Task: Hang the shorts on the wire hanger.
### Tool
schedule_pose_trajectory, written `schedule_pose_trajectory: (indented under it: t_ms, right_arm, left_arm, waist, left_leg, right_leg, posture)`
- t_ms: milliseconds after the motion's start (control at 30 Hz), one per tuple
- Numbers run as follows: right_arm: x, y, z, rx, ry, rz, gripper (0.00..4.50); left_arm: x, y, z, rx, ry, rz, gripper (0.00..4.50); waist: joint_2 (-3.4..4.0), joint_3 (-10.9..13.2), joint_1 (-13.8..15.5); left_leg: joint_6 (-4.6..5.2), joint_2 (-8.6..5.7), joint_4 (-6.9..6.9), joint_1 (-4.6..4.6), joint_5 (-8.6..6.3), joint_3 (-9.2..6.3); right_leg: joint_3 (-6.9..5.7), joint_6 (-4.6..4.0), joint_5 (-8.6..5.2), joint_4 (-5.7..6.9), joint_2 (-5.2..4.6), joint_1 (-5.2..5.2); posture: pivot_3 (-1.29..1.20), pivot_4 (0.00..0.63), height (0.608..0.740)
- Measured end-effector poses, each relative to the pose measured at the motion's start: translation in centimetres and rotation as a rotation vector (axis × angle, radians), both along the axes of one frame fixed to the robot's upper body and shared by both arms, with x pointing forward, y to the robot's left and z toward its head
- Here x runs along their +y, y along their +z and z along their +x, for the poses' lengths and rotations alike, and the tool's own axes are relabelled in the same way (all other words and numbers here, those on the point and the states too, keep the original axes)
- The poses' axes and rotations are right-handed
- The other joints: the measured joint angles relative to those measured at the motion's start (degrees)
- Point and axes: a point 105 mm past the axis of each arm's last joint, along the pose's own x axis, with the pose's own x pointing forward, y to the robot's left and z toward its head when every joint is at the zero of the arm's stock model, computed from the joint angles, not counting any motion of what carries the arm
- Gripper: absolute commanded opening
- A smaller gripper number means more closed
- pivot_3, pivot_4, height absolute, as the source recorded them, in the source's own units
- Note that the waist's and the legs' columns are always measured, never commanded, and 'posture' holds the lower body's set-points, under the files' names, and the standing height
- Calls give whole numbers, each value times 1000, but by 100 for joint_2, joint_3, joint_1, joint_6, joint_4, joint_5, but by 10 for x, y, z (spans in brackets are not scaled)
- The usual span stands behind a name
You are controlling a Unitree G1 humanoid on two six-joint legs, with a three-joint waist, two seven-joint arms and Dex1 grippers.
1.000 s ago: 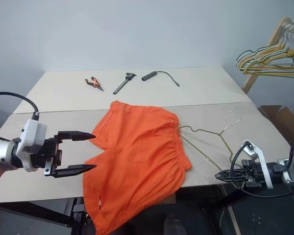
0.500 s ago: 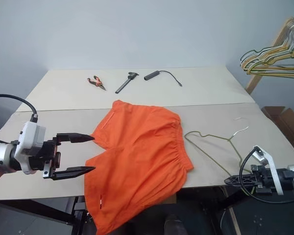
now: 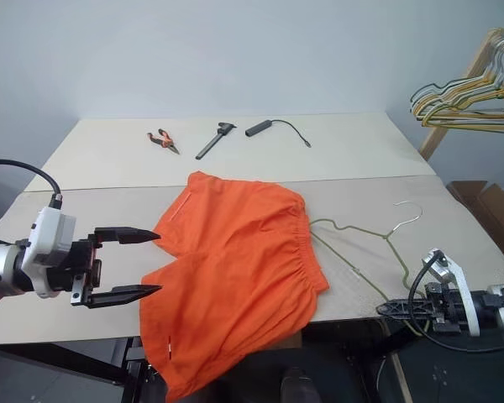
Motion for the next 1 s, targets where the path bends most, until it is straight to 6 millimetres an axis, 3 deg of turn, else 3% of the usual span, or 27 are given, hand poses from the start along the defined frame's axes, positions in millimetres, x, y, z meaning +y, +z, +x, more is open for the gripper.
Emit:
schedule_pose_trajectory:
  t_ms: [367,700,1000]
  right_arm:
    - [17,-11,-11,36,101,-1,0]
    - [41,-24,22,-37,90,68,0]
    - [53,-38,6,20,249,41,0]
  left_arm:
    - [2,2,1,0,-10,11,4478]
    - [2,2,2,6,-23,22,4478]
    - [5,1,3,14,-27,37,4478]
  waist:
    - [1,13,11]
    - [3,21,-3]
    - [7,24,28]
  left_leg:
    - [-6,20,-5,-5,-4,-2]
    - [-7,22,-6,-28,-4,-3]
    - [-6,23,-6,-31,-5,-2]
  right_leg:
    - [1,-11,8,-31,24,0]
    - [3,-58,43,-41,31,-16]
    - [2,-57,43,-42,30,-20]
  posture:
    - [-16,82,740]
    - [-11,77,740]
    - [15,71,740]
